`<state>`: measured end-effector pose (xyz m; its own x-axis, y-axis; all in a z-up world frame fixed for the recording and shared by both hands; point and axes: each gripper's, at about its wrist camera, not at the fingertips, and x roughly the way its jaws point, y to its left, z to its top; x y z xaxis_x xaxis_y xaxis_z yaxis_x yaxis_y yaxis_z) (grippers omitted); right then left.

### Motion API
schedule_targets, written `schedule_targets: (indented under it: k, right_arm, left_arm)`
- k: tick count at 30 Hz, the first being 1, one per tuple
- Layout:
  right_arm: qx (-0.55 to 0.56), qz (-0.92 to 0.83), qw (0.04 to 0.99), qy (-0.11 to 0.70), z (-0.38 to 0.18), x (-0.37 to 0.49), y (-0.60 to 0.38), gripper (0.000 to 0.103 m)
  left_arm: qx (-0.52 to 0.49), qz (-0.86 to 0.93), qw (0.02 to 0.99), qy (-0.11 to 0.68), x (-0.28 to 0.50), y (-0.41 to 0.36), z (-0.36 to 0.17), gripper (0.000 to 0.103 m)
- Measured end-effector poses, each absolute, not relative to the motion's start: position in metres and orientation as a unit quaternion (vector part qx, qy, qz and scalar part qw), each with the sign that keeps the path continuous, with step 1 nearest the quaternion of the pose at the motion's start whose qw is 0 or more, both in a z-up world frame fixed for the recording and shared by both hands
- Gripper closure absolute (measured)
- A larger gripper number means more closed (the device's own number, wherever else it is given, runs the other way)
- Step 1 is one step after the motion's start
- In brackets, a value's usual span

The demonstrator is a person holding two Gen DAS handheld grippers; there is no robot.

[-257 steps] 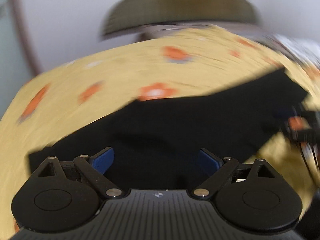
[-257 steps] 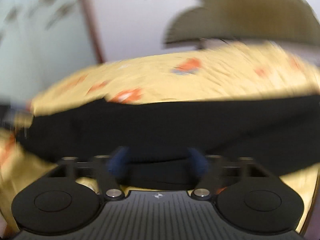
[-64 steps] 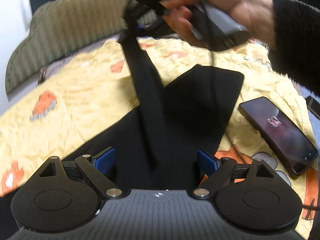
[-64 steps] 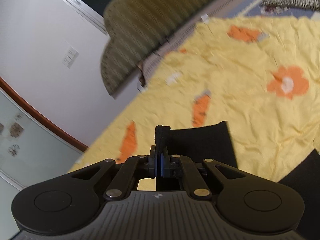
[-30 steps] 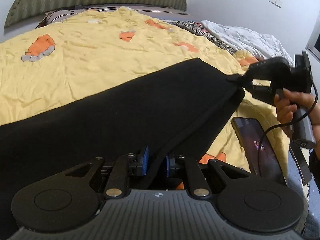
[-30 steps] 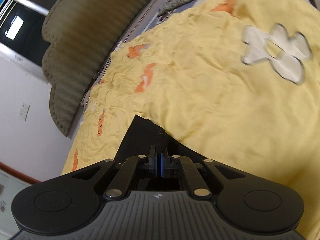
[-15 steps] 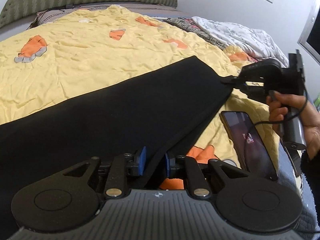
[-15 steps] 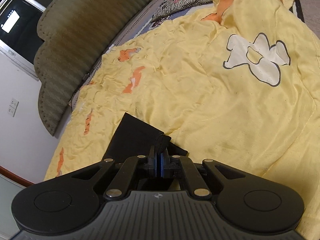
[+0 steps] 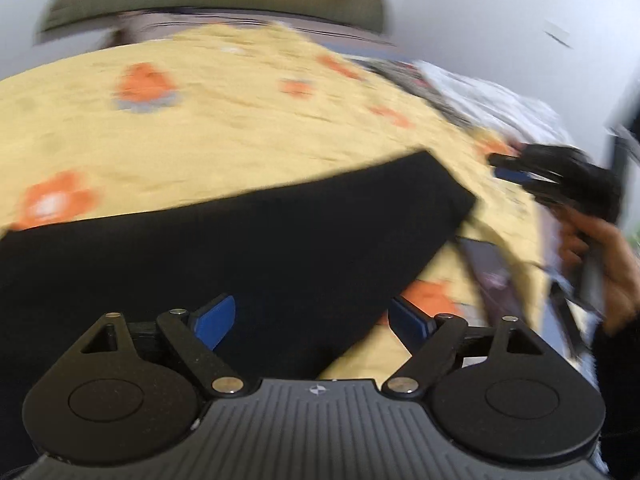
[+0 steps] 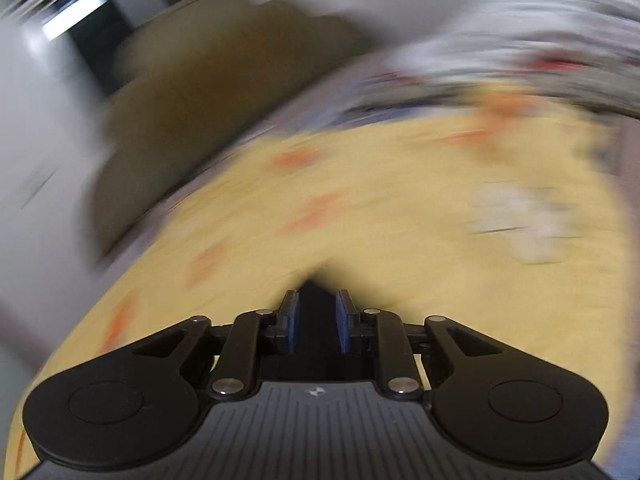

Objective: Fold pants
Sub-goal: 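Lower the trousers onto the bed and open both grippers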

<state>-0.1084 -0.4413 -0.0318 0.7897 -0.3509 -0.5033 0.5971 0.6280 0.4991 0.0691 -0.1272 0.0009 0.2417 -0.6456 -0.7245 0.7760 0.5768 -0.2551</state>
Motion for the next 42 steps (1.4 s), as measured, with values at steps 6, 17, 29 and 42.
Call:
schedule_targets:
  k: [6,17,29,42]
  right_arm:
    - [0.098,-0.040,0.940,0.324,-0.040,0.020,-0.300,0.081]
    - [0.093,-0.076,0.928,0.352,-0.056,0.111,-0.306,0.081]
    - [0.079,-0.057,0.929,0.357,-0.061,0.074,-0.275,0.081]
    - [0.006,-0.011,0.928,0.372,-0.061,-0.008,-0.234,0.075]
  left_arm:
    - [0.079,-0.360,0.836,0.407,0.120,-0.089,0.003,0.017]
    - [0.078,-0.287,0.867,0.400,0.167,-0.094,-0.008,0.014]
    - [0.064,-0.302,0.847,0.433,0.148,-0.087,-0.014,0.008]
    - [0.228,-0.329,0.837,0.374,0.049,-0.089,-0.038,0.004]
